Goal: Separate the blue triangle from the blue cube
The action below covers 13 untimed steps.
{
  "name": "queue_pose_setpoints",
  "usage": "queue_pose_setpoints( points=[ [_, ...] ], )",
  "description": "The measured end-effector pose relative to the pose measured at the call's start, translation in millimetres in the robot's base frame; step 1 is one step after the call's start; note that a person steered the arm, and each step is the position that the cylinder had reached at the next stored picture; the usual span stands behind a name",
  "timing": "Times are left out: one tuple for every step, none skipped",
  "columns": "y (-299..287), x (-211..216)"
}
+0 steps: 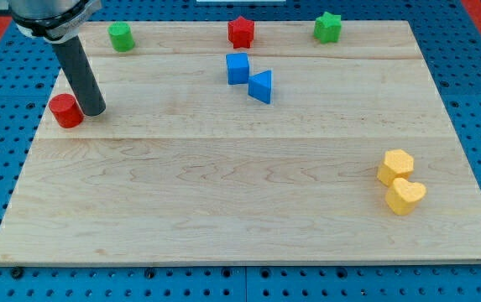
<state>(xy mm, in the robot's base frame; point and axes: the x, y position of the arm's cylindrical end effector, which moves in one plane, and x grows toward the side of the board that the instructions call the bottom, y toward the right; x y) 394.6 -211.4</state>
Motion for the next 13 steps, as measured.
queue_pose_setpoints(
  points=[
    [0,0],
    [19,4],
    [113,5],
    [178,-23],
    [221,-35],
    [209,-59],
    [219,-66],
    [277,-43],
    [328,-37],
    [352,-41],
    [347,-69],
    [367,-86],
    [390,-53]
  ],
)
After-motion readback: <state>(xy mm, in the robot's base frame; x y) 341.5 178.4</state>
